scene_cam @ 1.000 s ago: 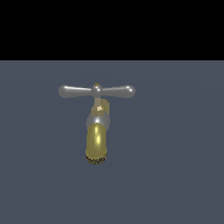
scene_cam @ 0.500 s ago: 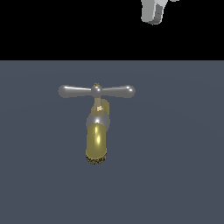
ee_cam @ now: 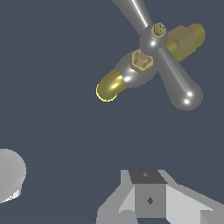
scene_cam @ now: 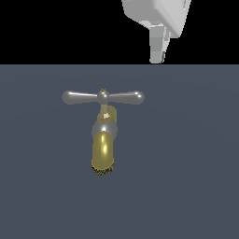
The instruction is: Turn on the faucet by rotating a designated handle.
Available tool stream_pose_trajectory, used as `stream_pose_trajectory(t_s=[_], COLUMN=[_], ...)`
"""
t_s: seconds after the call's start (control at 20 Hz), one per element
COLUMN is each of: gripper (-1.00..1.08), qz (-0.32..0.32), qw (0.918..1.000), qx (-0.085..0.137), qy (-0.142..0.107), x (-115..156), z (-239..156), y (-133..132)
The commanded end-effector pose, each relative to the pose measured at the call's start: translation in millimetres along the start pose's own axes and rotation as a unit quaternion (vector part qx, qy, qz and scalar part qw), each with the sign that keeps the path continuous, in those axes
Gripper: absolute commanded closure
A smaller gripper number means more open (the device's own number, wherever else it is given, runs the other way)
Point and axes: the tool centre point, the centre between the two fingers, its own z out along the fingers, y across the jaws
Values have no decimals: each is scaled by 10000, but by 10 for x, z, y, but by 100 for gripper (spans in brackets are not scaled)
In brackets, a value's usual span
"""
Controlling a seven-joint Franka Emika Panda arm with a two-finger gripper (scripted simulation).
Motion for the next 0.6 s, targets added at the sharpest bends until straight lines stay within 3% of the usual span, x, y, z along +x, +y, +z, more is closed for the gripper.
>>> stream_pose_trajectory(t_s=[0.0, 0.55], gripper=[108, 108], qz=[-317, -1604], qw=[9995, 9870], qx=[-1, 9], qy=[-10, -46], x=[25, 183], z=[122, 624], y=[67, 321])
